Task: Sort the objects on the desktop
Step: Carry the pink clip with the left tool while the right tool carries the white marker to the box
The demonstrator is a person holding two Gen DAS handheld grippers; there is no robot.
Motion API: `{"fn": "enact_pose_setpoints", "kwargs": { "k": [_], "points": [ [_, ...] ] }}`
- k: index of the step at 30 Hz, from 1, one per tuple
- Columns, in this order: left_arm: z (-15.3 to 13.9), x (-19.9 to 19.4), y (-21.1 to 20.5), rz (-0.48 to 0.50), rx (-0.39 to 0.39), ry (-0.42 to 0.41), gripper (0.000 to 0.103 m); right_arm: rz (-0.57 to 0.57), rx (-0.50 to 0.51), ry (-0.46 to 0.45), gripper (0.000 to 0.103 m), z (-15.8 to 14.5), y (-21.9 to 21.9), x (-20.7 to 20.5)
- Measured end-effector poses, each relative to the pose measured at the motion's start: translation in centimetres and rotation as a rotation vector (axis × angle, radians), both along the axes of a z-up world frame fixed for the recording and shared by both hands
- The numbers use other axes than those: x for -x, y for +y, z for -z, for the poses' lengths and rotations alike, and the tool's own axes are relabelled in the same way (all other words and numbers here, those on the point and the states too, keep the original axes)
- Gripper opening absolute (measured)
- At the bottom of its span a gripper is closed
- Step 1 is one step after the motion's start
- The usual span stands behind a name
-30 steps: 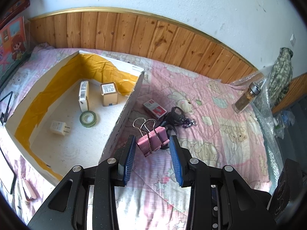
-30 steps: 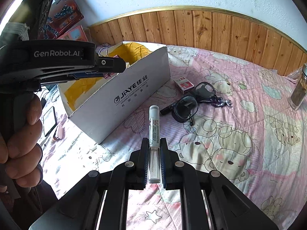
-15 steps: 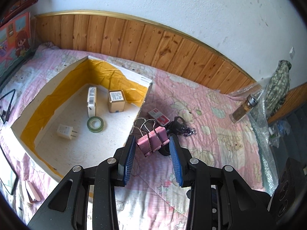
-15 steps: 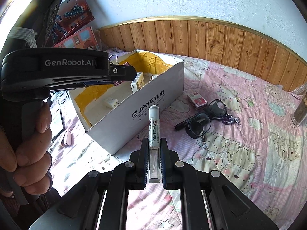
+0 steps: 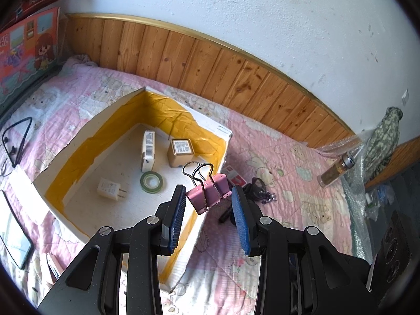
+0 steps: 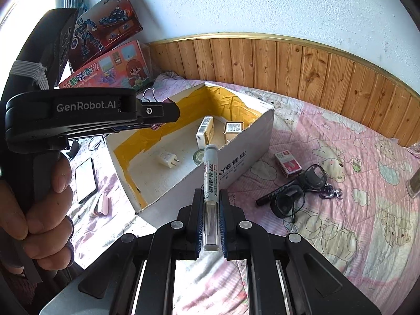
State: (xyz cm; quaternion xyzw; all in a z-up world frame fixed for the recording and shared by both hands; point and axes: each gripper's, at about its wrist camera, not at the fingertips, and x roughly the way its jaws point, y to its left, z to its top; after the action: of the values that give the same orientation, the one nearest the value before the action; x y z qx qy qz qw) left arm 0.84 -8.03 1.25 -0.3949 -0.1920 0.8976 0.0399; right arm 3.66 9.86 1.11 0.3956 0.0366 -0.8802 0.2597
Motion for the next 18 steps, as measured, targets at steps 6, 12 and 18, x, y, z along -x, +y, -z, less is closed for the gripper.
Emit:
{"fn": "enact_pose_setpoints", "kwargs": {
  "k": [6,12,18],
  "points": [
    [-0.2,0.4,-1.6,-0.012,-0.010,0.003,0.037,-0.023,-0.006,0.010,0.012,-0.7,-1.7,1.3],
    [-0.1,1.0,-3.3,-0.024,-0.010,-0.005,0.037,-0.048,-0.014,0.023,0.012,-1.4,-3.3,2.7],
    [0.7,1.8,-5.2,-0.046,-0.007,-0.032,0.037,-0.062,-0.012,0.016,0.012,-1.5,-4.6,4.5]
  ]
}}
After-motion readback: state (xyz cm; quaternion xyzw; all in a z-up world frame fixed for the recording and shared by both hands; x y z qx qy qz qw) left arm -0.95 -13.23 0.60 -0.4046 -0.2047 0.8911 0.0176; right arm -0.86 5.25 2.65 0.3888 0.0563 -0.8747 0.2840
